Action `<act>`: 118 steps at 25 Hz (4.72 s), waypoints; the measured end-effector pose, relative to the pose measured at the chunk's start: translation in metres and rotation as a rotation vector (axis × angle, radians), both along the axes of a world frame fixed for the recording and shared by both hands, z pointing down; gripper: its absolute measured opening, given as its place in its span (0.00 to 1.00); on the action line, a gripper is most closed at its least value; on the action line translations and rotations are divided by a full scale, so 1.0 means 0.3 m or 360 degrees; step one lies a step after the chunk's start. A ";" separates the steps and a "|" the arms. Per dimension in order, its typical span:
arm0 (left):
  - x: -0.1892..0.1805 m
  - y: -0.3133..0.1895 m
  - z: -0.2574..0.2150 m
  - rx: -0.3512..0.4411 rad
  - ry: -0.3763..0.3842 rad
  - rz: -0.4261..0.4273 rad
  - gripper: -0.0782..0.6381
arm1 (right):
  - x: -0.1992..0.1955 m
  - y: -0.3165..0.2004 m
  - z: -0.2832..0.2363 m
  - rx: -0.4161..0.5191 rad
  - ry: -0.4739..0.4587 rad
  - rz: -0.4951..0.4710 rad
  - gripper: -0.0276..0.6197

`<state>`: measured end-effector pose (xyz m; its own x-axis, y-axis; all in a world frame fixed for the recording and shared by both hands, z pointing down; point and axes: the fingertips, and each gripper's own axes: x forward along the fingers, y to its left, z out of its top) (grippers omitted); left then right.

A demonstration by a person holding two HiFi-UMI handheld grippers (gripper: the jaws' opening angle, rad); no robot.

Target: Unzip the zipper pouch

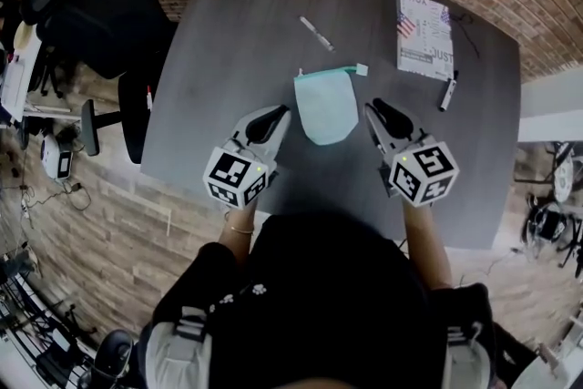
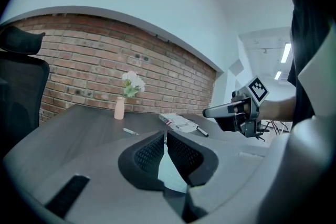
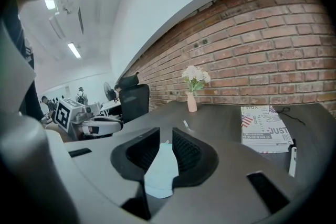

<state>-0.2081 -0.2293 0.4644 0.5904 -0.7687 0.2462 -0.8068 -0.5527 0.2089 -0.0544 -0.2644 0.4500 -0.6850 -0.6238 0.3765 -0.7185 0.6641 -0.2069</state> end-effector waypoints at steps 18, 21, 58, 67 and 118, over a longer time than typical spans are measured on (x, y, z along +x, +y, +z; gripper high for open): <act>-0.071 -0.127 0.210 -0.0217 0.0074 0.0069 0.12 | -0.054 -0.242 0.439 -0.0393 0.0362 0.0066 0.25; -0.084 -0.137 0.235 -0.0248 0.0088 0.0055 0.15 | -0.065 -0.255 0.506 -0.0446 0.0422 0.0052 0.26; 0.037 -0.058 0.102 -0.0197 0.0143 0.0199 0.28 | -0.081 -0.015 0.075 0.0154 0.0470 -0.0251 0.05; 0.131 -0.065 0.032 -0.0188 0.0440 0.0329 0.41 | -0.030 0.137 -0.144 0.0303 0.0325 -0.0337 0.05; 0.401 0.095 -0.069 0.0586 -0.1418 0.0597 0.12 | -0.116 0.235 -0.151 0.0273 0.0245 -0.0201 0.15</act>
